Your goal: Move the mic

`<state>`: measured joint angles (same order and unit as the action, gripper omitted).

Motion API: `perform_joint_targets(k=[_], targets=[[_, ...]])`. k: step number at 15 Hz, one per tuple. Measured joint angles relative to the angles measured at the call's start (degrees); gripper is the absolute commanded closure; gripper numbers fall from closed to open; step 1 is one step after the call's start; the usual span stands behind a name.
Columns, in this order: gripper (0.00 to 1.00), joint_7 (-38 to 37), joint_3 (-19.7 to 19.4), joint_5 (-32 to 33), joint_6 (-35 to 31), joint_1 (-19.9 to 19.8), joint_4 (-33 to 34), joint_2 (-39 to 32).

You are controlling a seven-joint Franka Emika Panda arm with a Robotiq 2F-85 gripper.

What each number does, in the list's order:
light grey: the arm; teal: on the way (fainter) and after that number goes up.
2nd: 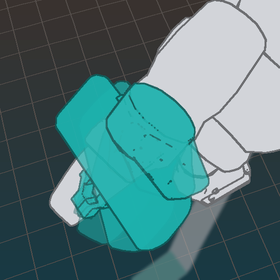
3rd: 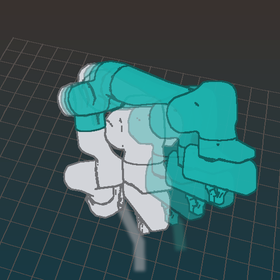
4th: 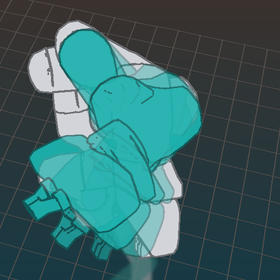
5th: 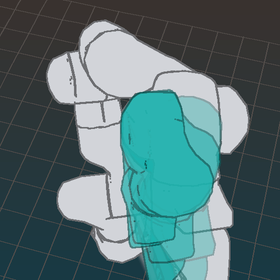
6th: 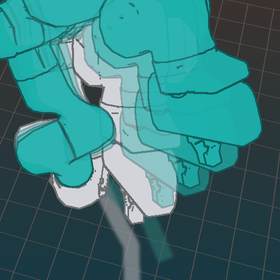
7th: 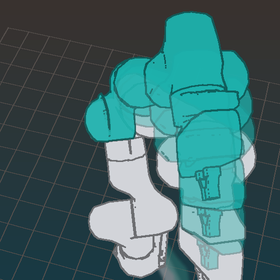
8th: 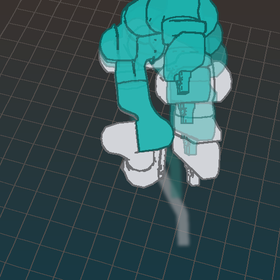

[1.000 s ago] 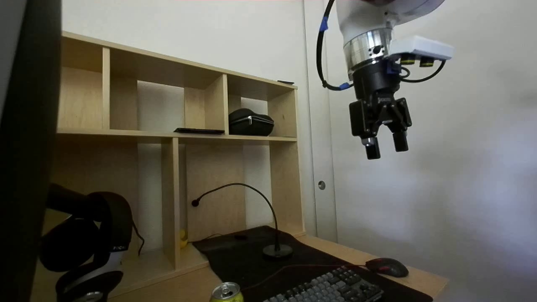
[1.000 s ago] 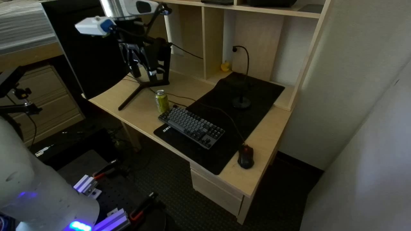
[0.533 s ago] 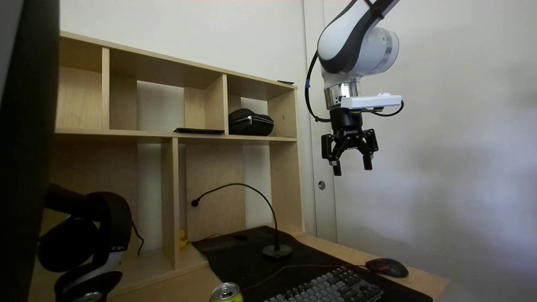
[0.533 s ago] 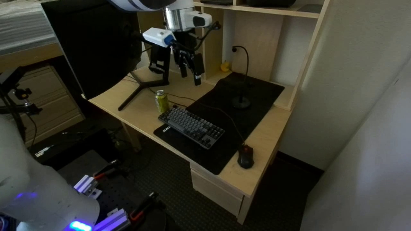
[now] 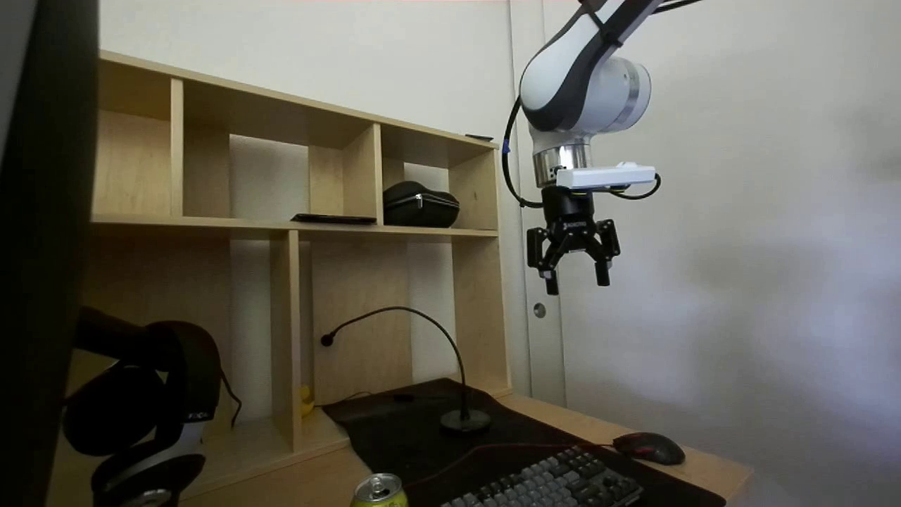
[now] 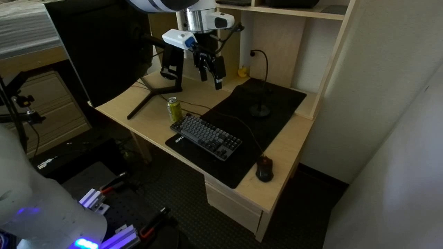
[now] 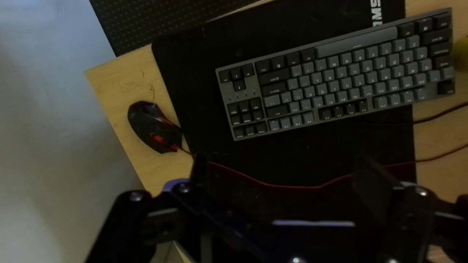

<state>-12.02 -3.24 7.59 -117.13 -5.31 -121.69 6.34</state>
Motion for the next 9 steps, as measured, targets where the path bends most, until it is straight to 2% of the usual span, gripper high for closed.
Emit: perform_joint_targets(k=[3,6,7,9], targets=[[0.0,-2.78,1.09,3.31,-12.62,1.15,-0.74,-2.86],[0.0,-10.75,1.68,12.58,-27.95,2.06,0.87,-10.97],[0.0,-14.42,1.13,15.92,-31.66,2.16,2.3,-14.48],[0.0,-20.07,-1.3,18.57,-33.76,2.9,7.97,-21.81]])
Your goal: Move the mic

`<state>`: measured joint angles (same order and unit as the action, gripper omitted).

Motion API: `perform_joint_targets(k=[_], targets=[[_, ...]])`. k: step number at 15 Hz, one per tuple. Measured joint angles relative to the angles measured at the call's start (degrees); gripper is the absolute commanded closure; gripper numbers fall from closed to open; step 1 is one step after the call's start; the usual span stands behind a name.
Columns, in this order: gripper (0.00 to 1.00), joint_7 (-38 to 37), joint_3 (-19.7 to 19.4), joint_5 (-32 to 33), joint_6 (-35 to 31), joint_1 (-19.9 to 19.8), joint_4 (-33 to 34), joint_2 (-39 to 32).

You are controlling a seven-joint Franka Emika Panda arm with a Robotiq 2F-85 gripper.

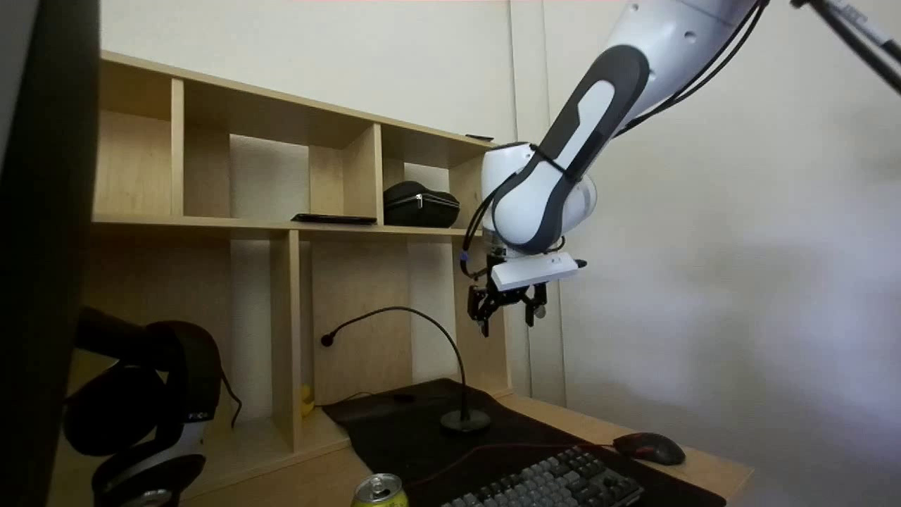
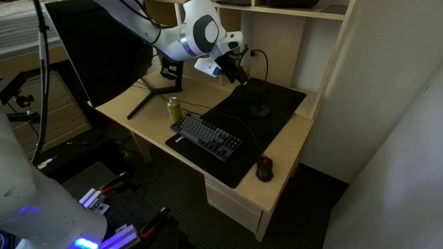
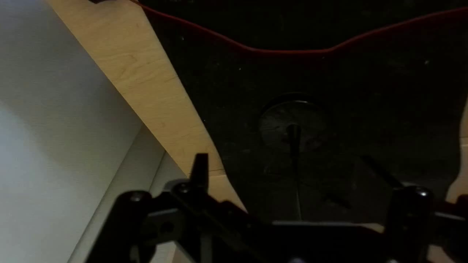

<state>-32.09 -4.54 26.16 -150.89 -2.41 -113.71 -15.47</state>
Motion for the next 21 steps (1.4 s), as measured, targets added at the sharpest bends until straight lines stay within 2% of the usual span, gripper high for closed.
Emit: perform_joint_targets(k=[2,7,9,13,16,21], targets=[[0.0,-0.08,-1.36,-0.37,-0.05,0.74,2.24,-2.79],[0.0,0.0,-2.29,-0.51,0.04,2.26,1.88,-1.5],[0.0,0.43,-3.07,-0.64,0.01,2.67,2.76,-3.32],[0.0,0.67,-4.9,-2.48,-0.01,3.19,13.72,-15.43],[0.0,0.85,-6.4,-6.71,0.26,4.4,22.44,-22.86],[0.0,0.94,-7.8,-7.51,0.22,5.49,22.19,-22.85]])
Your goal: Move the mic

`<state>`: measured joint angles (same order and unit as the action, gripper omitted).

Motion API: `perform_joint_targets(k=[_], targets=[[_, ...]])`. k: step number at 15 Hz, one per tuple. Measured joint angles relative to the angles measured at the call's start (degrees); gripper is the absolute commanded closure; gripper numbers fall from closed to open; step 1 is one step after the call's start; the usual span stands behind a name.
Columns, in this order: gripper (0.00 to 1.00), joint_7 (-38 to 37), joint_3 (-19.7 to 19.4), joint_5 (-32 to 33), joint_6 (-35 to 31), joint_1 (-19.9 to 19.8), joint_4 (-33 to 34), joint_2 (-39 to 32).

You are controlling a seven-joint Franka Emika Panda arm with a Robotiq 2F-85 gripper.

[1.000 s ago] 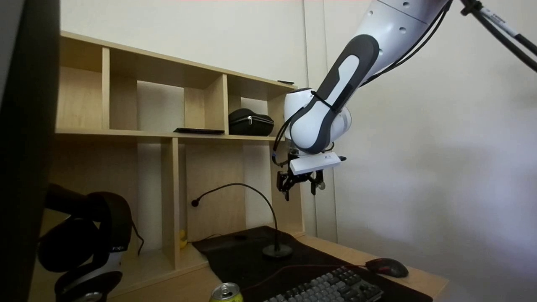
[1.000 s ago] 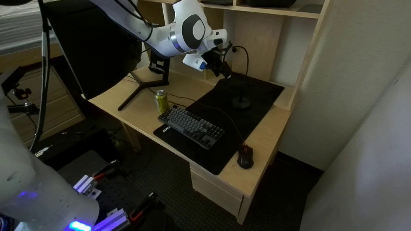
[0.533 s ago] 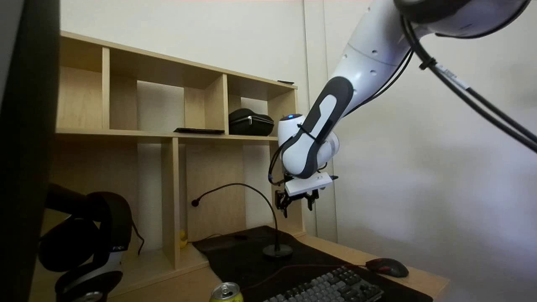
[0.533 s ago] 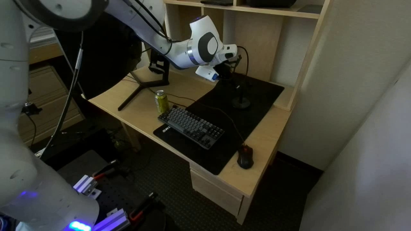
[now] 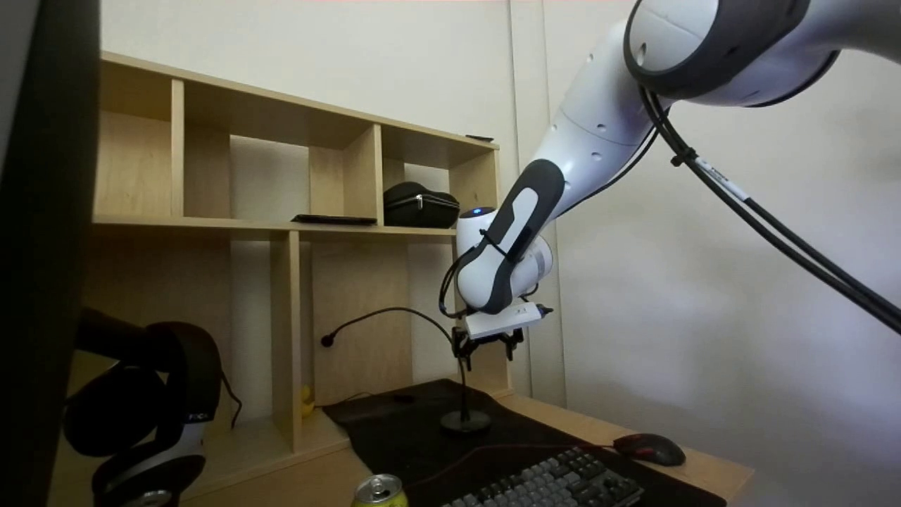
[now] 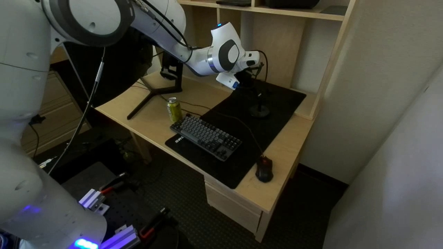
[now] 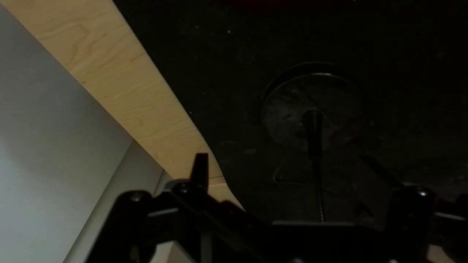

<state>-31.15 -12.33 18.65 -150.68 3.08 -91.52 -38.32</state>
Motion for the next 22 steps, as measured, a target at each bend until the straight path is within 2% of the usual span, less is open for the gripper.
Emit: perform_joint_targets(k=[3,5,11,14,16,19,20,21,22], targets=[[0.0,-0.08,-0.8,-0.56,-1.43,0.94,1.27,-3.07],[0.0,-0.16,-1.08,-1.57,-3.7,1.5,4.95,-7.4],[0.0,-2.32,-5.53,-5.57,-3.98,3.15,23.44,-21.25],[0.0,-5.62,-7.99,-6.36,-1.46,3.34,31.86,-26.86],[0.0,-6.48,-8.57,-6.44,-1.04,3.39,34.57,-28.8],[0.0,-6.76,-8.59,-6.45,-1.05,3.31,34.9,-29.29],[0.11,-7.32,-8.62,-6.45,-1.12,3.21,35.26,-29.68],[0.26,-8.23,-8.64,-6.49,-1.5,3.13,35.61,-30.08],[0.34,-9.07,-8.67,-6.5,-2.05,3.04,36.04,-30.38]])
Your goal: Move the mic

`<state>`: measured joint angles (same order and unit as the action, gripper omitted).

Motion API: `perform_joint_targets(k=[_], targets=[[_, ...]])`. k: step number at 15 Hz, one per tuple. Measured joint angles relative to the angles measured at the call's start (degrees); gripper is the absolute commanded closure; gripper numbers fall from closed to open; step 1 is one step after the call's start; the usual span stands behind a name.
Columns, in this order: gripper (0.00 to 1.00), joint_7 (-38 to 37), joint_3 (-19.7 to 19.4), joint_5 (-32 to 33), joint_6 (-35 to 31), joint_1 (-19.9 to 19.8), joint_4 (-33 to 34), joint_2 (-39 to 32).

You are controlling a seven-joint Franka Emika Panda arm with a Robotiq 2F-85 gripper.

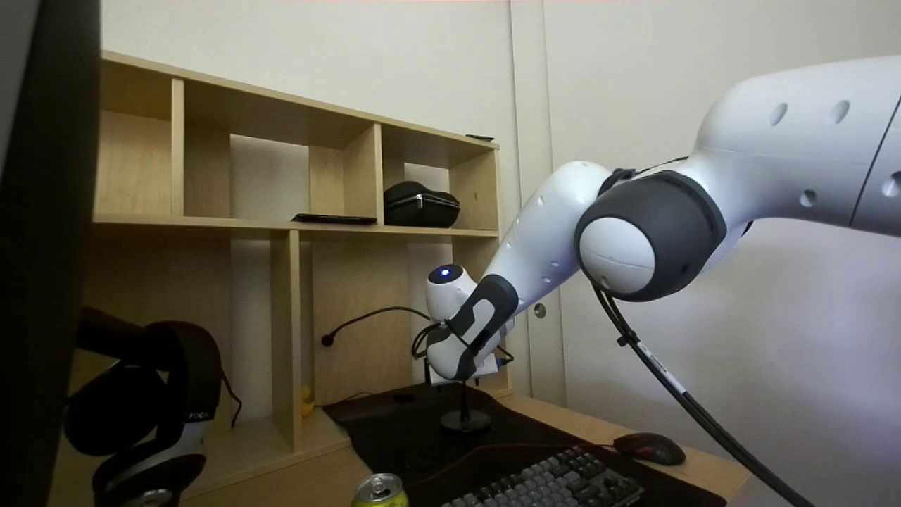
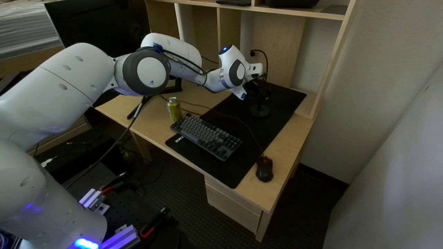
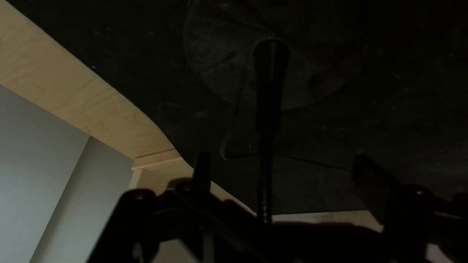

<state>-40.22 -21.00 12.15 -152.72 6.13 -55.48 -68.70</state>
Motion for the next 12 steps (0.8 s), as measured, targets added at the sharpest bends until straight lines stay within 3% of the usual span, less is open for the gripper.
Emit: perform_joint_targets(k=[9,12], targets=[[0.95,-2.6,-0.28,-0.07,-0.44,-0.59,2.8,-1.04],[1.0,-2.58,-0.46,-0.05,-0.53,-1.06,2.79,-1.05]])
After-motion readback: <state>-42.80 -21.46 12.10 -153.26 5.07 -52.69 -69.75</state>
